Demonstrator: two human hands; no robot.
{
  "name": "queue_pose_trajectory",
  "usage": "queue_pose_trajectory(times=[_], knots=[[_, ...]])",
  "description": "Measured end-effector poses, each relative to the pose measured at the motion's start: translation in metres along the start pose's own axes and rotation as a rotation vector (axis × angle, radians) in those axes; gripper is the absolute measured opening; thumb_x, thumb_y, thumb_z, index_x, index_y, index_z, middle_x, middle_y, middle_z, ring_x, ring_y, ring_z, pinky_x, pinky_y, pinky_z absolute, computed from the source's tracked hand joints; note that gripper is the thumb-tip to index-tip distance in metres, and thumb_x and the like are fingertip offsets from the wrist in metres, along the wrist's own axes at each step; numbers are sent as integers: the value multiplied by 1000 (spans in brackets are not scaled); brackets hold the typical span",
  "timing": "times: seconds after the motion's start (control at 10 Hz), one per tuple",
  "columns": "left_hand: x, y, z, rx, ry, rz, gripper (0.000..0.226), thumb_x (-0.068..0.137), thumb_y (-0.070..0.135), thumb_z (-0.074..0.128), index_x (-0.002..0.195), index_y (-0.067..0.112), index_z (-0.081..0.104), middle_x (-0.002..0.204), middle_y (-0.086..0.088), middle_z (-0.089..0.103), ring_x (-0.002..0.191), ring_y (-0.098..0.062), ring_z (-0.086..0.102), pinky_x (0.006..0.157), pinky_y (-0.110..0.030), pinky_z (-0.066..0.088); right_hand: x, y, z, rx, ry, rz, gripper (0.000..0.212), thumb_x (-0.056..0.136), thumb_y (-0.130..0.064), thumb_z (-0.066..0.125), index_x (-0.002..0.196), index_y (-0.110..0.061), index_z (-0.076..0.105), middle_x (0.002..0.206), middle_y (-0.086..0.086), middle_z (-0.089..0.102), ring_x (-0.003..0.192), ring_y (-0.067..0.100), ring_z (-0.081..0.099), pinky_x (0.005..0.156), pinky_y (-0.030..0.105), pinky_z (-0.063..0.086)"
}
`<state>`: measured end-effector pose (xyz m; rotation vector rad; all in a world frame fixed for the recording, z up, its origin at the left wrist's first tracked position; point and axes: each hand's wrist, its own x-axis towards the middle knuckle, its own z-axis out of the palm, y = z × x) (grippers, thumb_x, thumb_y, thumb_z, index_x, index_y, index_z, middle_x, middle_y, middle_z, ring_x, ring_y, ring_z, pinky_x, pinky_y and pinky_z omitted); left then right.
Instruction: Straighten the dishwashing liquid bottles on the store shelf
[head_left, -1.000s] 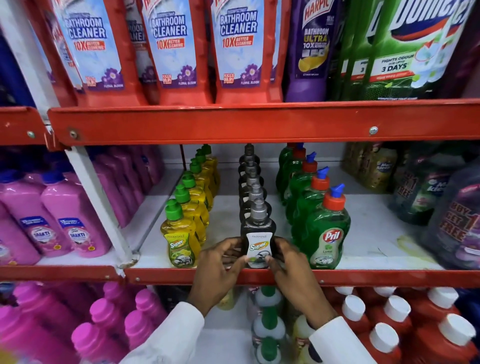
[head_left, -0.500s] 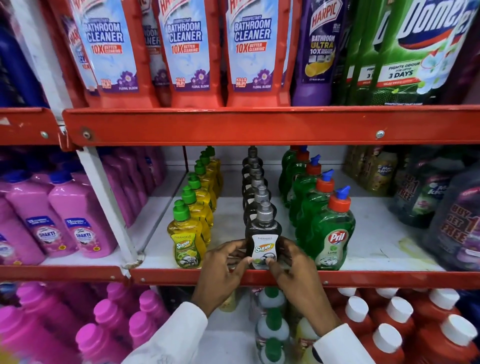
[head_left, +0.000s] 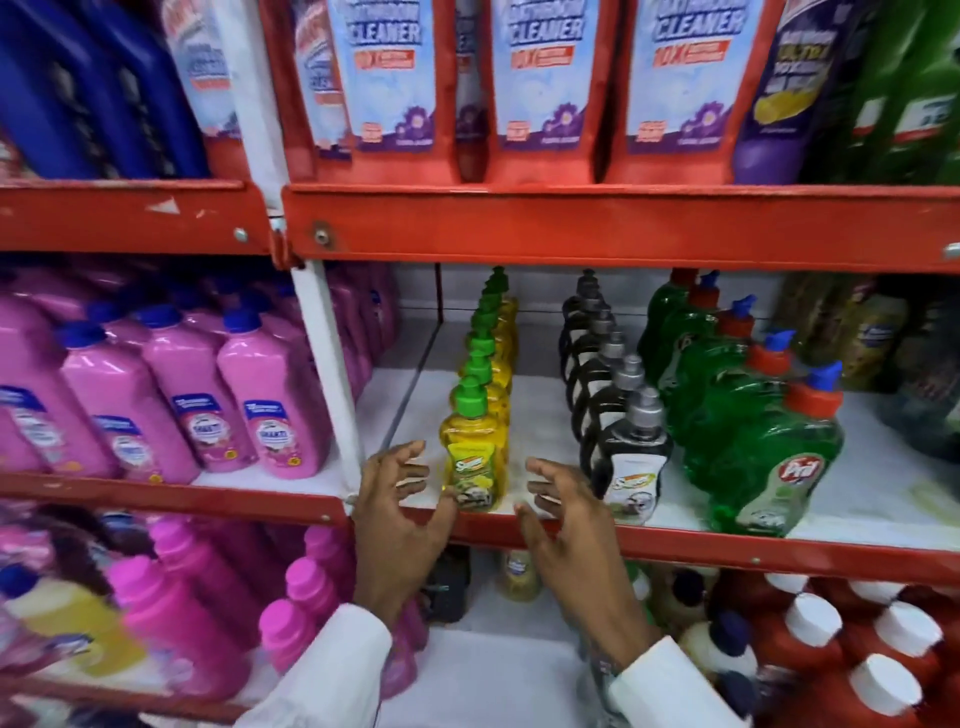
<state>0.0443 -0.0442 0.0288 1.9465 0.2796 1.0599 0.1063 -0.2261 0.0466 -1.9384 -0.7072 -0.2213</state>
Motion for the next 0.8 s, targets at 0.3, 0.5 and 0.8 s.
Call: queue_pose_trajectory(times=[0.3, 0.5, 0.8], knots=[[28, -20, -8, 9, -382, -8, 40, 77, 29, 77, 115, 20, 69, 105, 7, 78, 91, -2, 73, 87, -37, 61, 30, 8, 22, -184, -119, -24, 38, 89, -21, 66, 127, -22, 61, 114, -3, 75, 104, 11, 70, 89, 19, 50], [29, -25, -9, -20, -385, 28, 37, 80, 22, 76, 117, 23, 68, 106, 6, 78, 93, 0, 73, 89, -36, 61, 29, 8, 24, -156, -111, 22, 36, 88, -25, 70, 124, -23, 62, 111, -8, 75, 99, 1, 69, 86, 7, 48], [21, -18, -10, 5, -211, 68, 54, 82, 25, 76, 133, 19, 59, 126, 2, 68, 111, -9, 66, 99, -36, 55, 9, -2, 13, 85, 220, 62, 29, 82, -19, 78, 108, -26, 69, 100, -14, 76, 87, 1, 72, 78, 20, 58]])
